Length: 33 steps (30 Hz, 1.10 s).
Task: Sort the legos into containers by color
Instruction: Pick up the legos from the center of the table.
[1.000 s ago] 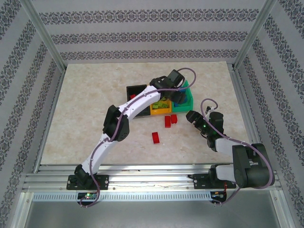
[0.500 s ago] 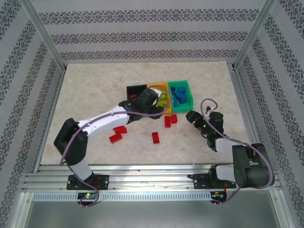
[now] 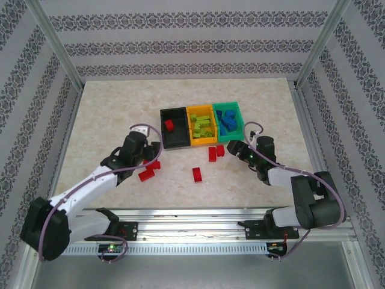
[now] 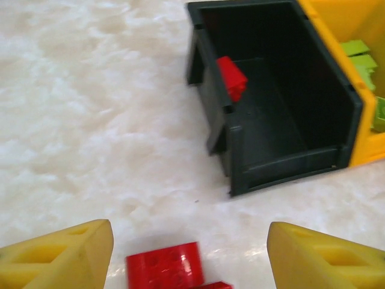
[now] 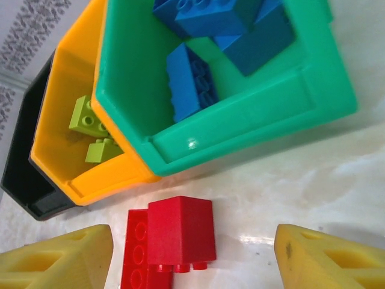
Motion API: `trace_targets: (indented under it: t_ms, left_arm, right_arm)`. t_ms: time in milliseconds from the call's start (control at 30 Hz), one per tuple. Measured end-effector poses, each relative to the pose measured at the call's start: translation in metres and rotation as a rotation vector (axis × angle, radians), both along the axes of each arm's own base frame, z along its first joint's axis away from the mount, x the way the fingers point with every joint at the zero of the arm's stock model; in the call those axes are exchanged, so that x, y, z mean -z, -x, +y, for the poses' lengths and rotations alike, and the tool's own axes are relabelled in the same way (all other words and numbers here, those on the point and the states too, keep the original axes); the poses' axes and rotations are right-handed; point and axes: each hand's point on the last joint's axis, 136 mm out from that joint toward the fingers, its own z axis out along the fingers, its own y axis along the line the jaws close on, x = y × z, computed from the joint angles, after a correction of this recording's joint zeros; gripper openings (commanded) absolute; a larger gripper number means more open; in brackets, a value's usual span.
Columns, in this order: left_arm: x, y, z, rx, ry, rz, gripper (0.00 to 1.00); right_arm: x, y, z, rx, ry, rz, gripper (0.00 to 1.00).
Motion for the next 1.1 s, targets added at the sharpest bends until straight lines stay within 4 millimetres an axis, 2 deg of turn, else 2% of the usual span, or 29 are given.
trace_targets:
  t_ms: [100,300,600,767,933,1100]
  left_arm:
    - [0.008,0.007,0.014,-0.031,0.021,-0.002,0.68]
    - [0.023,0.01,0.027,-0.06,0.023,0.005,0.68]
    - [0.046,0.013,0.04,-0.074,0.041,0.026,0.67]
    - [0.042,0.011,0.034,-0.049,0.072,0.007,0.67]
    - [0.046,0.013,0.031,-0.031,0.085,0.014,0.67]
    - [0.046,0.014,0.032,-0.033,0.088,0.014,0.67]
  right_arm:
    - [-0.002,-0.001,0.014,-0.06,0.043,0.017,0.71]
    - [-0.009,-0.006,0.036,-0.152,0.171,0.03,0.68]
    - [0.043,0.007,0.042,-0.222,0.336,0.224,0.65]
    - [0.047,0.006,0.042,-0.23,0.382,0.229,0.52]
    - [0.047,0.0,0.042,-0.228,0.394,0.222,0.32]
    - [0.044,0.001,0.042,-0.228,0.397,0.217,0.22]
